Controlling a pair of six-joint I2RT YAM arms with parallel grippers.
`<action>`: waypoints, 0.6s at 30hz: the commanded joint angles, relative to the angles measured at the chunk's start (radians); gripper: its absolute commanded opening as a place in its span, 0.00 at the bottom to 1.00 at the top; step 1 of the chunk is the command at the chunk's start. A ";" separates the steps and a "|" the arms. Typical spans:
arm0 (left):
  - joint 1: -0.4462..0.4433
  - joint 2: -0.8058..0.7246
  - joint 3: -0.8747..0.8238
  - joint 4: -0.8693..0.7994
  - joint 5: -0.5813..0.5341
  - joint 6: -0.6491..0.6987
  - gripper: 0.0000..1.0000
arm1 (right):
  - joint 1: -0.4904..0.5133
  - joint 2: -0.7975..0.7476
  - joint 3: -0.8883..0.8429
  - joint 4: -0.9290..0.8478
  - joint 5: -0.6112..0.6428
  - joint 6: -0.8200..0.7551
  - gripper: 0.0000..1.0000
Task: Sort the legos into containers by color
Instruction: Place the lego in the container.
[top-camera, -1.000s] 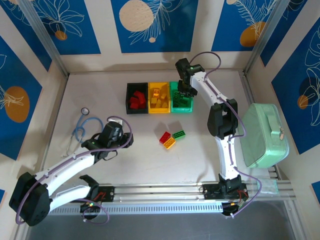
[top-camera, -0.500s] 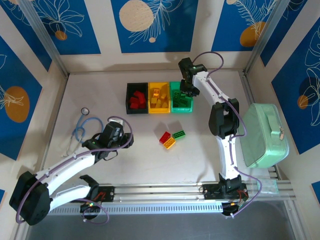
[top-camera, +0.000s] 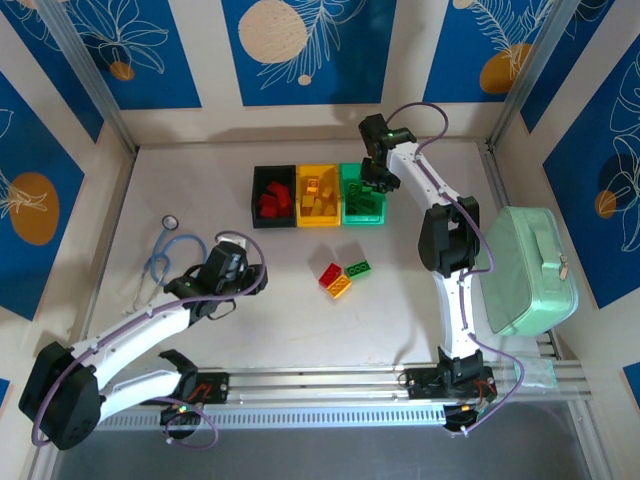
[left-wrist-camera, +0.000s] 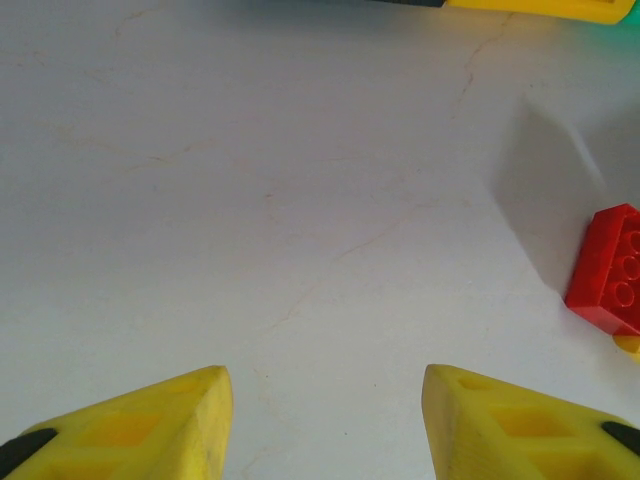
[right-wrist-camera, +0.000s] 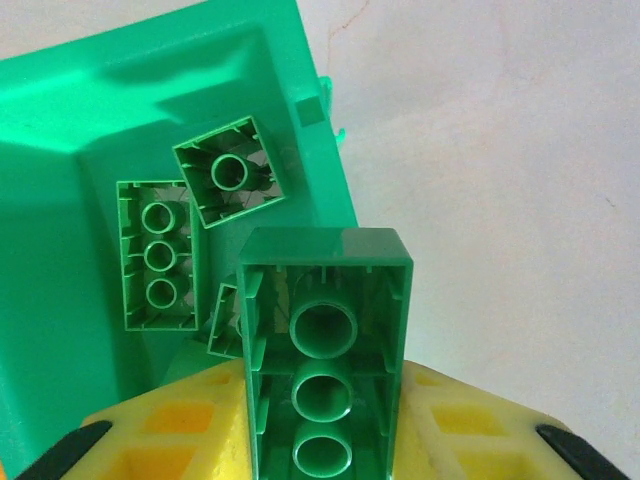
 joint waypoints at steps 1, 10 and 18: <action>-0.010 0.004 0.033 -0.022 -0.018 -0.006 0.53 | 0.013 0.024 -0.008 0.003 -0.025 -0.023 0.34; -0.013 0.005 0.032 -0.018 -0.003 -0.001 0.53 | 0.039 0.015 -0.012 -0.006 -0.031 -0.036 0.62; -0.027 0.011 0.034 0.000 0.014 0.008 0.56 | 0.095 -0.069 -0.076 0.011 -0.009 -0.029 0.66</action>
